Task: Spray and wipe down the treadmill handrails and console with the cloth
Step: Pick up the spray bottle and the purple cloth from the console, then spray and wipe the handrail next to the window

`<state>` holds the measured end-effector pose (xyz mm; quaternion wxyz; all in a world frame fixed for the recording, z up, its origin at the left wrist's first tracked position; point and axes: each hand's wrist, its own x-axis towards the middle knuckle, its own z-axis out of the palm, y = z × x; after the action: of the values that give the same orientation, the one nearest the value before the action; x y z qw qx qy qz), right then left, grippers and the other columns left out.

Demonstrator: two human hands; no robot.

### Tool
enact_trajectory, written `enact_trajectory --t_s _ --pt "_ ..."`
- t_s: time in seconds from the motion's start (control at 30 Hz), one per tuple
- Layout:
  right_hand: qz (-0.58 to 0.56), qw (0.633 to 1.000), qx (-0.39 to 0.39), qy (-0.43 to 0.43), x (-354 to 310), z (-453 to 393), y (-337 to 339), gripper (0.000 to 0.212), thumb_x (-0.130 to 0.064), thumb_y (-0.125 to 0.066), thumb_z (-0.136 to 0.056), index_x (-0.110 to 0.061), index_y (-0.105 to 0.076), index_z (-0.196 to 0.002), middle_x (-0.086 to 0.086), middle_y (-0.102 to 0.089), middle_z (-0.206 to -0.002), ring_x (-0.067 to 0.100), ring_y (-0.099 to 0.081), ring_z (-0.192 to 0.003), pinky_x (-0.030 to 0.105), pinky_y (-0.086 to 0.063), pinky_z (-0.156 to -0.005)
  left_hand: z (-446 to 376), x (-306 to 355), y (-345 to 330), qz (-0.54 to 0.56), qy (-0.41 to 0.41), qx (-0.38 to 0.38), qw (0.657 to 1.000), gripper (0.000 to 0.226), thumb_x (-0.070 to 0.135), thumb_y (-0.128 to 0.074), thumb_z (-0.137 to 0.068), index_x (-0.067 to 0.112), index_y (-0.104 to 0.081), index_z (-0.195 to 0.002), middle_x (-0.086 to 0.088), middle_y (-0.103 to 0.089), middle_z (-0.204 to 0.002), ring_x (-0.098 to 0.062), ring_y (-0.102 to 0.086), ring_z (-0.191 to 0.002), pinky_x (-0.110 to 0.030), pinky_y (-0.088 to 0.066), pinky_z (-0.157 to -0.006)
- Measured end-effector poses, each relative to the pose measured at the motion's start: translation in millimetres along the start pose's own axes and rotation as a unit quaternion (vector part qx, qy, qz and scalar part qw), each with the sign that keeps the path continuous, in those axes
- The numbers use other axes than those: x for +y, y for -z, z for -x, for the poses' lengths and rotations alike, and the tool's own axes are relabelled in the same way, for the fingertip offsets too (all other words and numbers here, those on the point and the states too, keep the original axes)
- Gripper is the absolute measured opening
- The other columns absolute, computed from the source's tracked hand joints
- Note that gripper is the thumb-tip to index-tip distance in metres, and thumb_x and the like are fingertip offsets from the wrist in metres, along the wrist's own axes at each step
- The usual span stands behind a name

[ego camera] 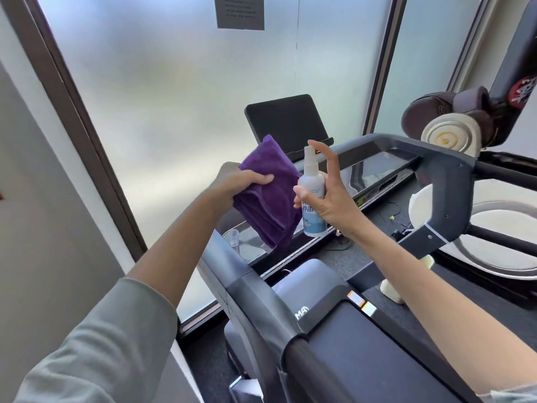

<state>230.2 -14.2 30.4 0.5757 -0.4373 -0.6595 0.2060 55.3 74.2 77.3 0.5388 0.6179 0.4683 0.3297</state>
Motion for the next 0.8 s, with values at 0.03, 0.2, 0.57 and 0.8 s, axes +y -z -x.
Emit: enact_trajectory --t_s 0.03,0.2,0.57,0.8 --pt "0.002 1.0 0.0 0.003 -4.8 1.3 1.2 0.07 0.002 -0.063 -0.094 -0.031 -0.025 -0.141 0.01 -0.06 -0.082 0.024 -0.068 -0.067 0.031 -0.06 -0.072 10.1 4.9 1.6 0.028 -0.002 0.015 1.0 0.026 0.013 -0.084 -0.072 0.006 -0.069 -0.092 -0.004 -0.071 -0.082 -0.012 -0.066 -0.06 -0.017 -0.049 -0.046" --pt "0.009 1.0 -0.015 0.021 -30.7 8.1 3.0 0.073 0.007 -0.064 -0.09 -0.024 -0.023 -0.143 -0.007 -0.058 -0.114 0.033 -0.071 -0.075 0.038 -0.063 -0.074 61.7 21.6 9.9 0.151 -0.008 0.052 0.987 0.029 0.015 -0.085 -0.07 0.01 -0.067 -0.092 -0.002 -0.075 -0.079 -0.014 -0.071 -0.064 -0.023 -0.055 -0.053" --pt "0.076 0.997 0.003 0.026 -91.2 60.0 11.1 0.075 0.014 -0.06 -0.085 -0.023 -0.029 -0.143 -0.003 -0.037 -0.134 0.01 -0.06 -0.06 0.027 -0.06 -0.057 164.2 3.2 13.3 0.228 -0.044 0.084 0.969 0.036 0.029 -0.08 -0.076 0.014 -0.067 -0.106 -0.003 -0.075 -0.098 -0.018 -0.071 -0.089 -0.029 -0.057 -0.073" --pt "0.123 0.992 -0.011 -0.039 -116.4 130.4 11.9 0.074 0.011 -0.06 -0.087 -0.017 -0.026 -0.146 0.016 -0.054 -0.096 0.03 -0.062 -0.056 0.028 -0.058 -0.053 235.7 -22.5 -1.4 0.216 -0.044 0.078 0.972 0.034 0.03 -0.08 -0.077 0.017 -0.066 -0.105 0.0 -0.075 -0.096 -0.016 -0.071 -0.085 -0.023 -0.056 -0.062"
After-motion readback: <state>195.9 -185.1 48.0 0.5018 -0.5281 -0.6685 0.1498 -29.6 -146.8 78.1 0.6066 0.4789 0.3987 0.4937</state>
